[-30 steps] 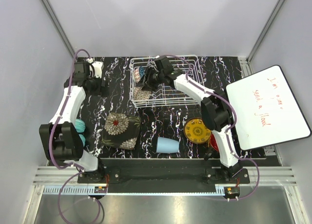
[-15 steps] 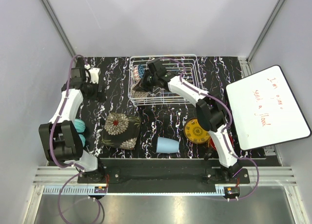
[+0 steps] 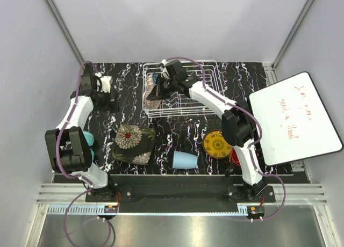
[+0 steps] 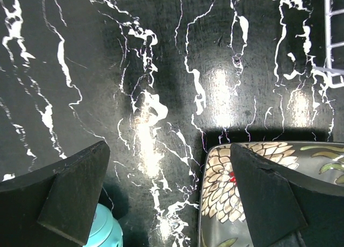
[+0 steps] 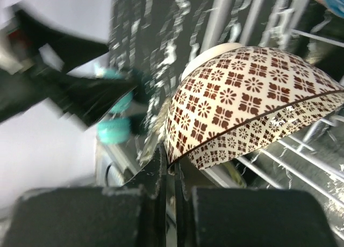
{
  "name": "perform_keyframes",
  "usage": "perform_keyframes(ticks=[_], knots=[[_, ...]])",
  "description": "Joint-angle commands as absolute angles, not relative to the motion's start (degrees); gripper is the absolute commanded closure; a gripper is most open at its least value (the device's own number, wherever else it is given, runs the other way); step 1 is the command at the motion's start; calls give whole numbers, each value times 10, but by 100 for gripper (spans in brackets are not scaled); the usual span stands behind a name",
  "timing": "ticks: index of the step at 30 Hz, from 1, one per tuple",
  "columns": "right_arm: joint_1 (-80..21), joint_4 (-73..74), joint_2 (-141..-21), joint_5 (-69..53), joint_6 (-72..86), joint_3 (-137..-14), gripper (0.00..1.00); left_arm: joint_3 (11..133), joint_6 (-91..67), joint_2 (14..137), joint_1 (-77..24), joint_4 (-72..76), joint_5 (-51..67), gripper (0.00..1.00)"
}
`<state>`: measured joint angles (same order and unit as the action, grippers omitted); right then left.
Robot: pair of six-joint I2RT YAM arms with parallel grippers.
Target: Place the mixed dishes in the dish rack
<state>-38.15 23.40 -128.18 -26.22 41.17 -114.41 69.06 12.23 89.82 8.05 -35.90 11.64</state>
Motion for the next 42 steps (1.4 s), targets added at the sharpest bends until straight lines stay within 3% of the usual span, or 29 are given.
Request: perform_keyframes(ticks=[1,6,17,27,29,30,36,42], knots=[[-361,228,-1225,-412,371,-1160,100,720,110,908,83,-341,128,1],[-331,237,-1266,-536,377,-1172,100,732,104,913,83,-343,129,1],[-294,251,-1381,-620,368,-1288,100,736,101,916,83,-346,129,1],[-294,251,-1413,-637,367,-1274,100,749,98,924,83,-351,133,1],[-294,251,-1407,-628,367,-1263,85,749,99,925,84,-352,132,1],[-297,252,-1405,-625,364,-1254,67,750,105,925,84,-357,132,1],[-299,263,-1359,-570,332,-1194,24,739,157,907,83,-388,136,1],[-293,314,-1275,-472,272,-1171,16,738,225,881,101,-423,128,1]])
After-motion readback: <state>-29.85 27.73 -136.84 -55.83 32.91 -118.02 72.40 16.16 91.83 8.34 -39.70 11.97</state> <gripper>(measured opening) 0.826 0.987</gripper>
